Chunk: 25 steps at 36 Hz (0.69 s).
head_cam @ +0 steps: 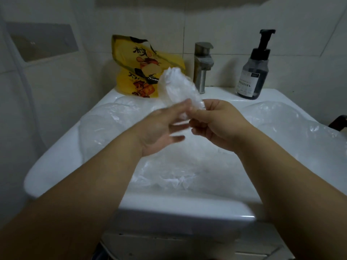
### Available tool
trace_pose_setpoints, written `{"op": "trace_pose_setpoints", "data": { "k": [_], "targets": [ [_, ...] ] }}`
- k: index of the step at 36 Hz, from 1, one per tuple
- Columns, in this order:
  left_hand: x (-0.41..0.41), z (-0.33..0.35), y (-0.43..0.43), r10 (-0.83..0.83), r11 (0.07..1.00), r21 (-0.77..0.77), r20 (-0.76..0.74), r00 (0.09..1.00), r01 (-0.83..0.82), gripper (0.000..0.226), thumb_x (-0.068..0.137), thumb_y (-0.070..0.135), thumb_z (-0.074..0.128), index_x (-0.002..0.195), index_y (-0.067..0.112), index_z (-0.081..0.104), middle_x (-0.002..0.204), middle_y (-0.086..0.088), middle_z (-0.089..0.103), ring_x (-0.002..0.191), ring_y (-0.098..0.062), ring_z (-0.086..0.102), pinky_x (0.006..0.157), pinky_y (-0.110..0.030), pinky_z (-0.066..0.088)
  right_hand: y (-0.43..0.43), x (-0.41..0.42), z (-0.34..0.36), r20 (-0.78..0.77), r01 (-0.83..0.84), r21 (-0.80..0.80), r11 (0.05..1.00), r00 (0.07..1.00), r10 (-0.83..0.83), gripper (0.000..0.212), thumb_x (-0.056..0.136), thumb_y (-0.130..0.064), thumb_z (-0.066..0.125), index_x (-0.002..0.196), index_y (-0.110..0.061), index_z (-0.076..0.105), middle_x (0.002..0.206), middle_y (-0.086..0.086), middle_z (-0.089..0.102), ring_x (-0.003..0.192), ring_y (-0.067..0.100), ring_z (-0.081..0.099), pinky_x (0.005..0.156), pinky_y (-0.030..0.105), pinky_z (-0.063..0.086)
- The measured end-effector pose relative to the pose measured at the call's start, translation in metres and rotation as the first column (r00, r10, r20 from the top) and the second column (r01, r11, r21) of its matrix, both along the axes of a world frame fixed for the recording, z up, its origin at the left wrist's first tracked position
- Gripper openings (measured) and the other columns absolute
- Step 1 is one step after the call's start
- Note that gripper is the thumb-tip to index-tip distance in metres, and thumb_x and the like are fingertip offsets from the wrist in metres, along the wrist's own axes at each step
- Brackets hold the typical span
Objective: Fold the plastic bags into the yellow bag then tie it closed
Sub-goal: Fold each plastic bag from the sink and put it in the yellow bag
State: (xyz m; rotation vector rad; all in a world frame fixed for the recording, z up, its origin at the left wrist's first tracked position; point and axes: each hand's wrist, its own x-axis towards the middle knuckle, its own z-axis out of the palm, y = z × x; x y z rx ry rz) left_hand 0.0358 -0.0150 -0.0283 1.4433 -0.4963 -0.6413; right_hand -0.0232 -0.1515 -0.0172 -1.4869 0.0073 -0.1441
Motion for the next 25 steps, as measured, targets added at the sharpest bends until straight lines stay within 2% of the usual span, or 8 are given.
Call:
{"op": "trace_pose_setpoints", "data": {
  "k": [2,5,8,12,15,17,21,25],
  "targets": [
    [-0.007,-0.001,-0.007,-0.054,0.998,0.045,0.020,0.998,0.053,0.050,0.075,0.060,0.063,0.109,0.023,0.065,0.116,-0.007,0.067,0.112,-0.025,0.062,0.097,-0.039,0.050,0.004,-0.001,-0.001,-0.012,-0.039,-0.052,0.998,0.999,0.039,0.012,0.091,0.000,0.054,0.090,0.008,0.063,0.073,0.015,0.061,0.060,0.018,0.056,0.053,0.022,0.049],
    [-0.009,-0.001,-0.011,0.001,1.000,0.014,0.011,1.000,-0.002,0.034,0.087,0.047,0.054,0.106,0.021,0.065,0.112,-0.010,0.070,0.108,-0.026,0.066,0.096,-0.039,0.053,0.009,0.000,-0.004,-0.032,-0.084,-0.111,0.990,0.996,0.081,0.013,0.090,0.001,0.056,0.096,0.011,0.063,0.084,0.022,0.065,0.073,0.030,0.065,0.063,0.027,0.056],
    [-0.006,-0.001,-0.010,0.047,0.999,-0.014,0.006,0.999,-0.047,0.027,0.100,0.035,0.046,0.106,0.021,0.068,0.110,-0.006,0.072,0.105,-0.023,0.066,0.093,-0.039,0.054,0.012,0.001,-0.006,-0.040,-0.048,-0.203,0.978,0.998,0.041,0.007,0.090,-0.006,0.060,0.087,-0.004,0.066,0.072,0.006,0.066,0.061,0.014,0.062,0.060,0.025,0.052],
    [-0.008,0.002,-0.008,0.009,0.998,-0.054,0.004,1.000,-0.009,0.034,0.103,0.038,0.035,0.103,0.031,0.068,0.105,0.008,0.072,0.104,-0.014,0.065,0.091,-0.032,0.054,0.012,0.001,-0.005,-0.055,-0.031,-0.206,0.978,0.998,0.020,0.019,0.090,-0.013,0.062,0.095,0.005,0.066,0.084,0.019,0.063,0.067,0.020,0.056,0.059,0.024,0.049],
    [-0.009,0.004,-0.007,0.006,0.995,-0.101,-0.016,1.000,-0.008,0.035,0.103,0.037,0.035,0.101,0.026,0.069,0.102,0.003,0.074,0.094,-0.013,0.069,0.081,-0.028,0.056,0.011,-0.001,-0.004,-0.049,-0.045,-0.186,0.982,0.998,0.037,0.024,0.088,-0.011,0.064,0.097,0.011,0.065,0.088,0.023,0.061,0.069,0.022,0.057,0.054,0.019,0.048],
    [-0.008,0.006,-0.006,0.030,0.987,-0.155,-0.055,0.998,-0.038,0.036,0.102,0.036,0.037,0.098,0.021,0.069,0.099,0.000,0.074,0.091,-0.014,0.070,0.080,-0.029,0.057,0.009,-0.001,-0.003,-0.055,-0.043,-0.225,0.973,0.998,0.032,0.020,0.087,-0.011,0.065,0.096,0.007,0.067,0.087,0.021,0.064,0.069,0.019,0.059,0.054,0.018,0.049],
    [-0.003,0.011,-0.002,0.070,0.948,-0.297,-0.163,0.984,-0.116,0.039,0.103,0.035,0.036,0.093,0.014,0.067,0.093,0.001,0.075,0.084,-0.012,0.071,0.075,-0.029,0.058,0.008,-0.002,-0.001,-0.087,-0.058,-0.254,0.966,0.996,0.037,0.013,0.086,-0.010,0.067,0.091,0.002,0.068,0.075,0.010,0.060,0.054,0.007,0.055,0.053,0.015,0.049],
    [-0.002,0.013,0.001,0.069,0.941,-0.312,-0.204,0.976,-0.132,0.044,0.103,0.038,0.033,0.094,0.012,0.066,0.092,-0.002,0.075,0.079,-0.013,0.071,0.074,-0.030,0.058,0.008,-0.002,0.000,-0.084,-0.044,-0.289,0.956,0.996,0.021,0.013,0.086,-0.013,0.068,0.090,-0.001,0.069,0.076,0.010,0.062,0.054,0.007,0.055,0.053,0.016,0.049]
  ]
}}
